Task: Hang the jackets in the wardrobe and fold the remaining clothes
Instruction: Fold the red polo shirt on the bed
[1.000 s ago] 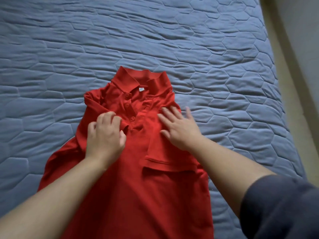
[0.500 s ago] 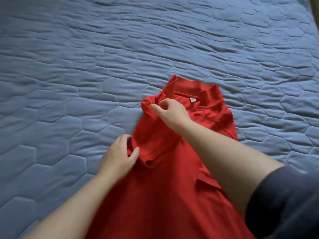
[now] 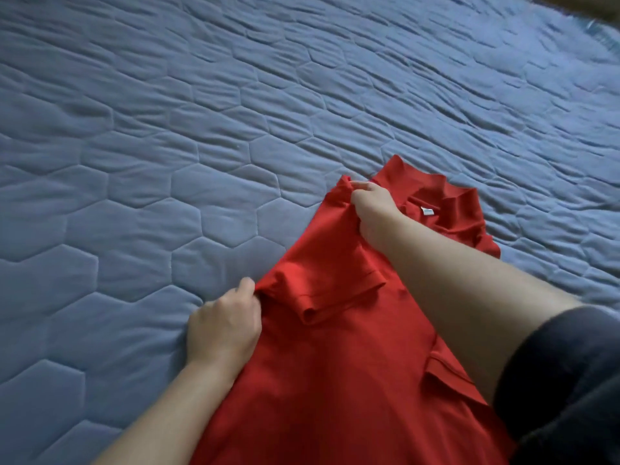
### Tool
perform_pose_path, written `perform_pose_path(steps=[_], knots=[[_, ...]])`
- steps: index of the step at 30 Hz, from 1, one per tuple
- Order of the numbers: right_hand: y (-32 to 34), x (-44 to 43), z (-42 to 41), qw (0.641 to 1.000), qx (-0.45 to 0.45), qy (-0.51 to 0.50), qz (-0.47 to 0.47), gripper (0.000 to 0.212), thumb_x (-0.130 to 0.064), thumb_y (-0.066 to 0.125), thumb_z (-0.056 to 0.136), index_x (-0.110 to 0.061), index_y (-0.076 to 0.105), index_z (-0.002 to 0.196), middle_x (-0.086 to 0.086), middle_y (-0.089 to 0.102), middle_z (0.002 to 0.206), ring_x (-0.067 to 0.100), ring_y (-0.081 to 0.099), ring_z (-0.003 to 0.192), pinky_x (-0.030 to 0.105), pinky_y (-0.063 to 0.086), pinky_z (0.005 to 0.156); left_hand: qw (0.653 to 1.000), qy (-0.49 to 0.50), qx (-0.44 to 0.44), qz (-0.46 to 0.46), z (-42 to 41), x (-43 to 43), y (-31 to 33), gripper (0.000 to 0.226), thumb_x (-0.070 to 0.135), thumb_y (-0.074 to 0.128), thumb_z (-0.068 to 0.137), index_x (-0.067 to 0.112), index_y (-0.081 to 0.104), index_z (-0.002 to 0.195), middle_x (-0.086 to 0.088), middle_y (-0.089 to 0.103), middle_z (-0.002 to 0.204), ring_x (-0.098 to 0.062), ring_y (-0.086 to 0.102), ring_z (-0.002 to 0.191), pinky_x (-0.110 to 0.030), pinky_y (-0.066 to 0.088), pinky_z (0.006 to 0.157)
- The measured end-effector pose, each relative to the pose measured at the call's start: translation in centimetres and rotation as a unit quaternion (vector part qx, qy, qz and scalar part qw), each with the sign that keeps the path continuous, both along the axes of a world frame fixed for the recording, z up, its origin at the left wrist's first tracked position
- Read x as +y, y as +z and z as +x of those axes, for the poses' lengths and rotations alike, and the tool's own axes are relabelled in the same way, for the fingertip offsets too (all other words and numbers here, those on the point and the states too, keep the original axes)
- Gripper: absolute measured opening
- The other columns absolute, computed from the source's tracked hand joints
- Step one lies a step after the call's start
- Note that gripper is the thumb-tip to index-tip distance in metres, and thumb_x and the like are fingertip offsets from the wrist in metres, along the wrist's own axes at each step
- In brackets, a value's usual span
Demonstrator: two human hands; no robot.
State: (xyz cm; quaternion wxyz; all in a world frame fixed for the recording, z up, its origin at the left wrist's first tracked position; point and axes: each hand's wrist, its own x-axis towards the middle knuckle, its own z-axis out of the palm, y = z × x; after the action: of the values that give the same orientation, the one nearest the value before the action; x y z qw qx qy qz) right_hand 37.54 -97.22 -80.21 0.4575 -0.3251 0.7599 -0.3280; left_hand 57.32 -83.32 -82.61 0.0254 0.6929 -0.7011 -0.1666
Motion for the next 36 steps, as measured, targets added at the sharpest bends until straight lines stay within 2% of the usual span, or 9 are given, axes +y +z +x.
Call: perform_pose_path(steps=[5,8,11,13,15,20,24,28,36], knots=[[-0.5,1.7,-2.0,0.936,0.325,0.113,-0.075,0.042,-0.015,0.044,0.089,-0.018,0.053,0.129,0.006,0.056,0.130,0.026,0.049,0.121,0.039,0.038,0.098,0.999,0.035,0.028,-0.029,-0.6,0.0,0.5,0.023,0.016,0.041,0.082,0.016,0.050,0.104,-0.009,0.062,0.099,-0.037,0.064,0.084,-0.041,0.045,0.063],[-0.7,3.1,-4.3,0.856,0.433,0.280,0.026,0.055,-0.026,0.040,0.094,-0.024,0.030,0.148,0.000,0.026,0.157,0.027,0.022,0.144,0.049,0.024,0.113,0.984,-0.090,0.075,-0.135,-1.9,-0.5,1.4,0.050,0.025,0.040,0.077,0.012,0.055,0.122,-0.010,0.055,0.129,-0.030,0.054,0.117,-0.046,0.045,0.089],[-0.7,4.1,-5.2,0.820,0.474,0.317,0.047,0.056,-0.031,0.035,0.097,-0.025,0.021,0.151,-0.004,0.008,0.162,0.025,0.003,0.149,0.056,0.005,0.116,0.967,-0.243,0.015,-0.072,-3.3,-0.6,1.0,0.060,0.039,0.037,0.087,0.017,0.042,0.143,-0.006,0.031,0.154,-0.022,0.024,0.144,-0.056,0.020,0.114],[-0.6,5.2,-4.2,0.837,0.469,0.274,-0.065,0.043,-0.034,0.040,0.095,-0.023,0.047,0.136,0.003,0.035,0.152,0.024,0.026,0.143,0.052,0.018,0.112,0.962,-0.271,-0.030,-0.018,-3.3,-0.5,0.0,0.066,0.049,0.043,0.088,0.019,0.036,0.147,-0.004,0.021,0.158,-0.020,0.012,0.147,-0.059,0.007,0.115],[-0.8,6.1,-3.0,0.869,0.408,0.270,-0.079,0.029,-0.042,0.045,0.092,-0.021,0.062,0.104,0.005,0.060,0.120,0.025,0.053,0.117,0.041,0.038,0.090,0.957,-0.286,-0.032,-0.027,-2.6,-0.2,0.3,0.061,0.047,0.053,0.081,0.014,0.054,0.133,-0.008,0.041,0.149,-0.023,0.031,0.142,-0.062,0.020,0.112],[-0.4,5.6,-2.9,0.961,0.223,0.160,0.024,0.013,-0.029,0.053,0.089,-0.020,0.052,0.078,0.001,0.062,0.087,0.028,0.061,0.095,0.029,0.037,0.070,0.940,-0.314,0.013,-0.133,-1.4,1.0,0.7,0.024,0.029,0.048,0.084,0.015,0.067,0.087,-0.003,0.067,0.104,-0.023,0.065,0.106,-0.054,0.041,0.101],[-0.6,7.4,-3.5,0.917,0.308,0.197,0.159,0.034,-0.030,0.055,0.084,-0.017,0.048,0.115,0.011,0.061,0.117,0.032,0.059,0.108,0.034,0.042,0.081,0.949,-0.297,-0.004,-0.105,-1.8,2.2,0.7,0.040,0.030,0.041,0.080,0.016,0.068,0.106,-0.005,0.064,0.123,-0.024,0.057,0.121,-0.054,0.038,0.103],[0.2,11.0,-3.7,0.881,0.414,0.221,0.053,0.054,-0.028,0.052,0.087,-0.019,0.036,0.138,0.009,0.046,0.134,0.032,0.049,0.120,0.040,0.042,0.088,0.973,-0.225,-0.036,-0.045,-1.1,4.7,1.1,0.069,0.036,0.036,0.081,0.012,0.038,0.145,-0.010,0.029,0.155,-0.027,0.028,0.142,-0.056,0.032,0.109],[1.0,25.5,-6.9,0.832,0.413,0.357,0.101,0.065,-0.032,0.043,0.091,-0.033,0.017,0.151,-0.001,-0.002,0.162,0.022,0.006,0.149,0.048,0.024,0.113,0.981,-0.167,-0.088,0.048,3.4,14.1,3.1,0.068,0.039,0.039,0.080,0.006,0.047,0.139,-0.018,0.036,0.149,-0.039,0.043,0.132,-0.059,0.039,0.098]])
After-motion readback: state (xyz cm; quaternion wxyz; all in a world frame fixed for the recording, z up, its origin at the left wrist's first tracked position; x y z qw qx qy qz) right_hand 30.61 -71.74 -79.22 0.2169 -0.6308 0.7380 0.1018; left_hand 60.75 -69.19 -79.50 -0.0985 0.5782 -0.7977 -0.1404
